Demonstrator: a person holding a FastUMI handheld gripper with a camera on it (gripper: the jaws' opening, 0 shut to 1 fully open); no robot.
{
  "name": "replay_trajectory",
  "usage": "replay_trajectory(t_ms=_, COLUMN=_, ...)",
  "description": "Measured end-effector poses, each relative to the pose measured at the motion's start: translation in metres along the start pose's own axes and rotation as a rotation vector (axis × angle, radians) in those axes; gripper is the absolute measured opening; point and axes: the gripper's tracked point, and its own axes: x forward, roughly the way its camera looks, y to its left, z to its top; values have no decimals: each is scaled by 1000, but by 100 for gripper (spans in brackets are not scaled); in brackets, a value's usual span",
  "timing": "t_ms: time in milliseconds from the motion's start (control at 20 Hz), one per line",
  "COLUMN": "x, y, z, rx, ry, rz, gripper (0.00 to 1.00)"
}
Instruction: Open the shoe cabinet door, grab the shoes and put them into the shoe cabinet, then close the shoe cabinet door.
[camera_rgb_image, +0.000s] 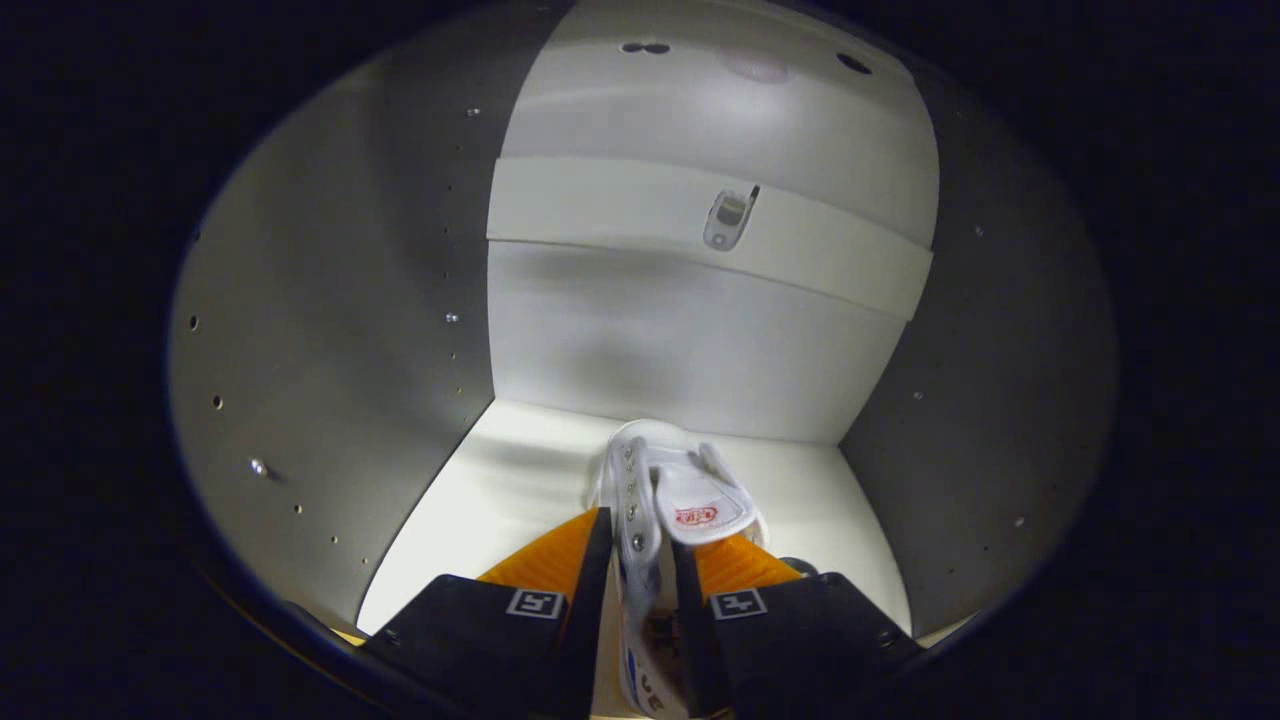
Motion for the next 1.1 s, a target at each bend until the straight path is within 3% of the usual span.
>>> replay_trajectory(t_ms=150, x=-21, y=9, z=-5, rx=10, ry=1, rz=21, gripper=69)
replay_trajectory(t_ms=200, x=-30, y=10, z=-7, rx=15, ry=-9, rz=22, gripper=75)
replay_trajectory(t_ms=250, x=-39, y=11, z=-10, rx=18, ry=-16, rz=22, gripper=92)
replay_trajectory(t_ms=400, x=-72, y=13, z=-20, rx=32, ry=-18, rz=25, gripper=99)
replay_trajectory(t_ms=800, x=-128, y=-7, z=-26, rx=84, ry=-56, rz=-28, gripper=98)
replay_trajectory(t_ms=1100, x=-165, y=-6, z=-12, rx=154, ry=-133, rz=52, gripper=98)
